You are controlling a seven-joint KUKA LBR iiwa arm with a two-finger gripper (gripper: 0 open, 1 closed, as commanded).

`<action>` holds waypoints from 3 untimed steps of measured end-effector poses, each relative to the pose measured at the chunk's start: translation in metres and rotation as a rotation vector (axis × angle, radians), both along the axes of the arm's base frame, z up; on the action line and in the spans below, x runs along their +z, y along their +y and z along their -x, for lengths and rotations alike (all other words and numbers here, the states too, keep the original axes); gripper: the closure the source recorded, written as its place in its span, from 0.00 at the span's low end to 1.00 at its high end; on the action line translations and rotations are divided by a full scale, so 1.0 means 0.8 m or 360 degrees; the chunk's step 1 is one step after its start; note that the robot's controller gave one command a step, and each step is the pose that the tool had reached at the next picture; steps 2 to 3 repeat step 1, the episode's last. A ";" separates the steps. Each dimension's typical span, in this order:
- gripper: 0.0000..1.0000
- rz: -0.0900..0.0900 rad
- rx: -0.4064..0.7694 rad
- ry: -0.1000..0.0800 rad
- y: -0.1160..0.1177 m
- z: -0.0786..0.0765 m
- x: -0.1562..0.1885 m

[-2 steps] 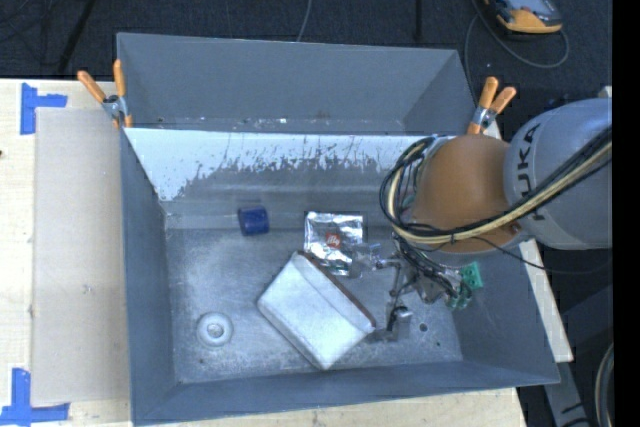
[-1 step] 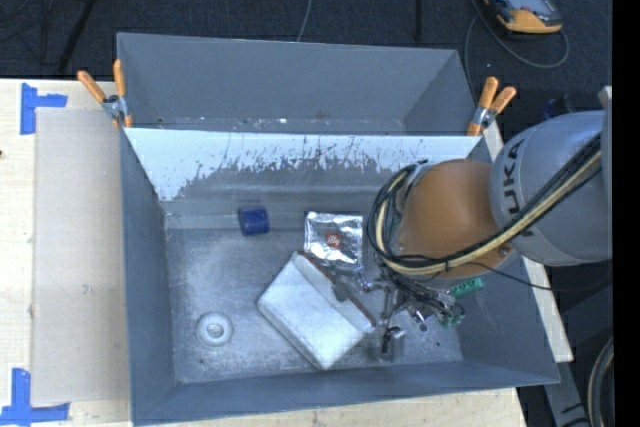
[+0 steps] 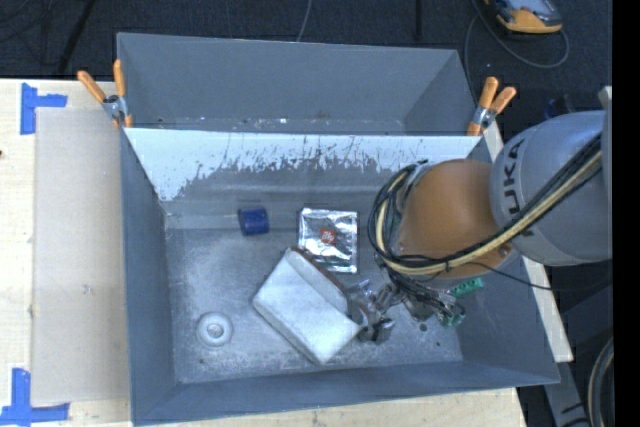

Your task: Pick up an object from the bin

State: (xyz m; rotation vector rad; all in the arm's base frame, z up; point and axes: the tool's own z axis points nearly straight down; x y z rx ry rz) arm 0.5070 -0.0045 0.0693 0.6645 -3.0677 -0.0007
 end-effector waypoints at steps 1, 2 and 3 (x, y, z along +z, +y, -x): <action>1.00 0.0000 0.0199 -0.0017 -0.010 0.008 0.270; 1.00 0.0000 0.0199 -0.0017 -0.010 0.008 0.270; 1.00 0.0000 0.0199 -0.0017 -0.010 0.008 0.270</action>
Offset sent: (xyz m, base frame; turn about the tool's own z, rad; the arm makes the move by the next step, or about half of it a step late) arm -0.0078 -0.0083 0.2131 -0.1266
